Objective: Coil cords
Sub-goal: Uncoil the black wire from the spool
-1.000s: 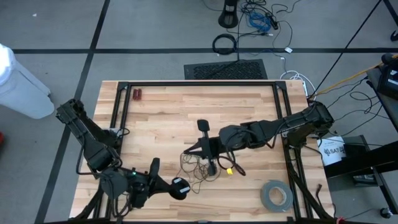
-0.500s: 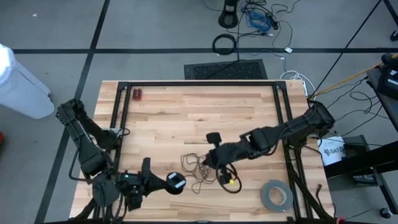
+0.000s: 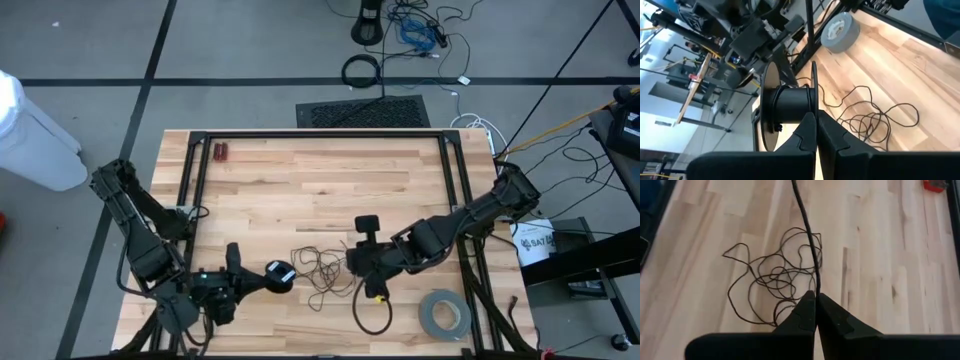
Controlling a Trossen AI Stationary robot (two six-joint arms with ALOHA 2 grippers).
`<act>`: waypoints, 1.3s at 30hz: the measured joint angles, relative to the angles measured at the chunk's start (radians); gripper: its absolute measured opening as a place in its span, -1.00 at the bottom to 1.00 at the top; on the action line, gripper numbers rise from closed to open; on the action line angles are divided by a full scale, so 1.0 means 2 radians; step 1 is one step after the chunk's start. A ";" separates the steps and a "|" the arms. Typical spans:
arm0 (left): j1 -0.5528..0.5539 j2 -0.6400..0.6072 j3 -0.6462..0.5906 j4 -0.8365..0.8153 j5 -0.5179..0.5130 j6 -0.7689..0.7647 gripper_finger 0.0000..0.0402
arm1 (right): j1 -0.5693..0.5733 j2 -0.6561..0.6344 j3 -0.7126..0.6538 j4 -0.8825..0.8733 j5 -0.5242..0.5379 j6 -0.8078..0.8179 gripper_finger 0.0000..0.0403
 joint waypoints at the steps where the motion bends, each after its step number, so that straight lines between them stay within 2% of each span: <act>1: 0.000 0.000 0.000 0.002 0.000 0.000 -1.00 | 0.003 0.000 0.000 0.005 0.000 0.000 -0.99; 8: 0.000 0.000 0.000 0.004 0.005 -0.001 -1.00 | 0.018 0.000 0.000 0.026 -0.003 -0.001 -0.84; 13: 0.000 0.000 0.000 0.005 0.010 -0.001 -1.00 | 0.024 0.000 -0.022 0.072 -0.005 -0.016 -0.71; 18: 0.000 0.000 0.000 0.005 0.010 -0.003 -1.00 | 0.018 0.000 -0.071 0.180 -0.008 -0.054 -0.61; 21: 0.000 0.000 0.000 0.005 0.010 -0.003 -1.00 | 0.009 0.000 -0.100 0.279 -0.029 -0.084 -0.55; 25: 0.000 0.000 0.000 0.003 0.010 -0.014 -1.00 | -0.001 0.000 -0.117 0.367 -0.044 -0.102 -0.48; 29: 0.000 0.000 0.000 0.002 0.010 -0.014 -1.00 | -0.006 0.000 -0.117 0.417 -0.044 -0.110 -0.39; 39: 0.000 0.000 0.000 0.002 0.010 -0.014 -1.00 | -0.007 0.023 -0.118 0.477 -0.058 -0.123 -0.20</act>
